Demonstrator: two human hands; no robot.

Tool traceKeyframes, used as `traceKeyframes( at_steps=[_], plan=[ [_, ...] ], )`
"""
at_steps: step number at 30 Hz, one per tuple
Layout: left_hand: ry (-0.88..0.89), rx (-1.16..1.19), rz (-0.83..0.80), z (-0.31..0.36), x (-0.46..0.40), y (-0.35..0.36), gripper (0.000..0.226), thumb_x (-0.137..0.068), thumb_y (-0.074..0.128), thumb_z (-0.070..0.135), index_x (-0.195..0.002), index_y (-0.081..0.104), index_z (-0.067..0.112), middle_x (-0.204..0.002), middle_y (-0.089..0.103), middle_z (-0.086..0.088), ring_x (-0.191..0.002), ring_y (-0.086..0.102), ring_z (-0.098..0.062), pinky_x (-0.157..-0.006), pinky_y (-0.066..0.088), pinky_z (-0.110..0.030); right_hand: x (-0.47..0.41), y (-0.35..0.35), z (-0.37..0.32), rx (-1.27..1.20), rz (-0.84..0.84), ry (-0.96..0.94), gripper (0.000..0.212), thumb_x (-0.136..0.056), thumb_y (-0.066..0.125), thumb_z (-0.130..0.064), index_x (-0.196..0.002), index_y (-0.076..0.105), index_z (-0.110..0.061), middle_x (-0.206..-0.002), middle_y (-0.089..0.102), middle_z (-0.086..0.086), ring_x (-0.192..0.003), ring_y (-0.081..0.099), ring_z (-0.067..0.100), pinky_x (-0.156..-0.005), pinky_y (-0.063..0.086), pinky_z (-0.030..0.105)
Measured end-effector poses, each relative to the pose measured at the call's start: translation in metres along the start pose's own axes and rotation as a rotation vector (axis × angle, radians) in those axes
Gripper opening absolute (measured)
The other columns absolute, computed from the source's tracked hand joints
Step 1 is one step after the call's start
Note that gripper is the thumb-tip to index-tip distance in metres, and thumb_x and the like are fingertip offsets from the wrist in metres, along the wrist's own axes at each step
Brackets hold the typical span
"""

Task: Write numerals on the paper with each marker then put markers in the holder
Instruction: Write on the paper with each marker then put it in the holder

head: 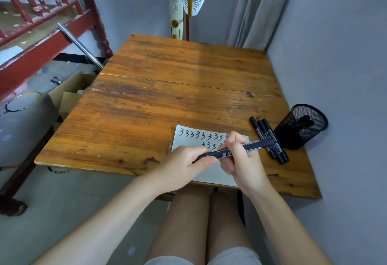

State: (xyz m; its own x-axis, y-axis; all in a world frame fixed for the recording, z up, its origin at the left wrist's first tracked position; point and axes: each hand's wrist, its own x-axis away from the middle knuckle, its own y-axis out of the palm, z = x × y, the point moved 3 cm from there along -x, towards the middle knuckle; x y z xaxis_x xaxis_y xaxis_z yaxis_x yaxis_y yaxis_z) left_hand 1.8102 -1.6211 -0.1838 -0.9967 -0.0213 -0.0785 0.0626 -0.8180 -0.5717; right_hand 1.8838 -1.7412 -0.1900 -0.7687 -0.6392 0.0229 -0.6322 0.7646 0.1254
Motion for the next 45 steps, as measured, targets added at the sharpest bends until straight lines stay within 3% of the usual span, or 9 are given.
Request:
traceKeyframes(
  at_steps=[4,8,12,17,24,31,37,40,45],
  plan=[
    [-0.121,0.442,-0.268,0.005,-0.003,-0.004,0.039,-0.090,0.038,0.039,-0.058,0.037,0.016,-0.049,0.027,0.013,-0.043,0.020,-0.009,-0.042,0.018,-0.019,-0.004,0.002,-0.011,0.008,-0.083,-0.058,0.030,-0.086,0.037,-0.014,-0.056,0.040,-0.016,-0.039,0.033,-0.002,-0.035,0.024,0.009,-0.041,0.021,0.021],
    [-0.180,0.454,-0.336,-0.002,-0.009,-0.004,0.040,-0.089,0.040,0.043,-0.060,0.045,0.016,-0.047,0.025,0.010,-0.044,0.017,-0.012,-0.045,0.016,-0.023,-0.007,-0.001,-0.006,0.061,-0.088,-0.029,0.030,-0.087,0.040,-0.021,-0.059,0.049,-0.021,-0.037,0.038,-0.006,-0.035,0.026,0.010,-0.041,0.022,0.021],
    [-0.169,0.278,-0.245,-0.006,-0.018,-0.011,0.037,-0.087,0.045,0.042,-0.067,0.055,0.013,-0.047,0.028,0.008,-0.044,0.023,-0.010,-0.044,0.022,-0.021,-0.001,-0.024,-0.007,0.031,0.006,-0.023,0.023,-0.089,0.049,-0.034,-0.086,0.053,-0.011,-0.042,0.042,-0.007,-0.037,0.029,0.008,-0.039,0.021,0.018],
    [-0.207,0.264,0.068,-0.037,-0.014,-0.006,0.030,-0.079,0.054,0.047,-0.095,0.055,0.022,-0.054,0.032,0.006,-0.049,0.030,-0.009,-0.047,0.025,-0.022,0.010,-0.078,-0.042,0.225,0.330,-0.165,0.023,-0.095,0.050,-0.011,-0.080,0.060,-0.025,-0.051,0.053,-0.003,-0.041,0.042,0.012,-0.035,0.032,0.019],
    [-0.102,-0.387,0.306,-0.065,-0.007,0.020,0.003,-0.083,0.060,0.014,-0.079,0.061,0.014,-0.075,0.064,0.000,-0.073,0.057,-0.019,-0.066,0.043,-0.033,0.016,-0.162,-0.097,0.671,0.895,-0.414,0.007,-0.090,0.052,-0.031,-0.084,0.054,-0.033,-0.068,0.060,0.003,-0.058,0.058,0.020,-0.060,0.048,0.040],
    [-0.116,-0.401,0.384,-0.059,-0.018,0.039,0.011,-0.082,0.059,0.009,-0.072,0.059,0.013,-0.070,0.063,0.000,-0.069,0.056,-0.020,-0.062,0.035,-0.030,-0.023,-0.182,-0.055,1.099,0.719,-0.179,0.023,-0.093,0.052,-0.022,-0.107,0.066,-0.008,-0.096,0.068,0.013,-0.089,0.062,0.029,-0.075,0.045,0.033],
    [-0.092,-0.400,0.372,-0.059,-0.013,0.038,0.009,-0.082,0.059,0.007,-0.075,0.061,0.012,-0.073,0.065,-0.001,-0.071,0.056,-0.019,-0.063,0.040,-0.031,-0.014,-0.172,-0.055,1.079,0.761,-0.196,0.031,-0.096,0.047,-0.026,-0.115,0.064,-0.009,-0.105,0.066,0.013,-0.094,0.059,0.026,-0.079,0.042,0.030],
    [-0.093,-0.403,0.361,-0.059,-0.013,0.038,0.009,-0.083,0.058,0.007,-0.076,0.061,0.012,-0.074,0.066,0.000,-0.071,0.057,-0.019,-0.064,0.040,-0.031,0.000,-0.144,-0.050,1.024,0.708,-0.293,0.023,-0.095,0.049,-0.017,-0.109,0.066,-0.009,-0.096,0.067,0.007,-0.080,0.055,0.012,-0.068,0.039,0.021],
    [-0.090,-0.394,0.344,-0.059,-0.012,0.037,0.008,-0.083,0.058,0.007,-0.077,0.062,0.012,-0.075,0.066,-0.001,-0.073,0.057,-0.019,-0.065,0.042,-0.033,-0.014,-0.127,0.018,1.256,0.434,0.113,0.025,-0.094,0.052,-0.030,-0.113,0.060,-0.017,-0.085,0.059,-0.002,-0.071,0.052,0.014,-0.047,0.031,0.022]
  ],
)
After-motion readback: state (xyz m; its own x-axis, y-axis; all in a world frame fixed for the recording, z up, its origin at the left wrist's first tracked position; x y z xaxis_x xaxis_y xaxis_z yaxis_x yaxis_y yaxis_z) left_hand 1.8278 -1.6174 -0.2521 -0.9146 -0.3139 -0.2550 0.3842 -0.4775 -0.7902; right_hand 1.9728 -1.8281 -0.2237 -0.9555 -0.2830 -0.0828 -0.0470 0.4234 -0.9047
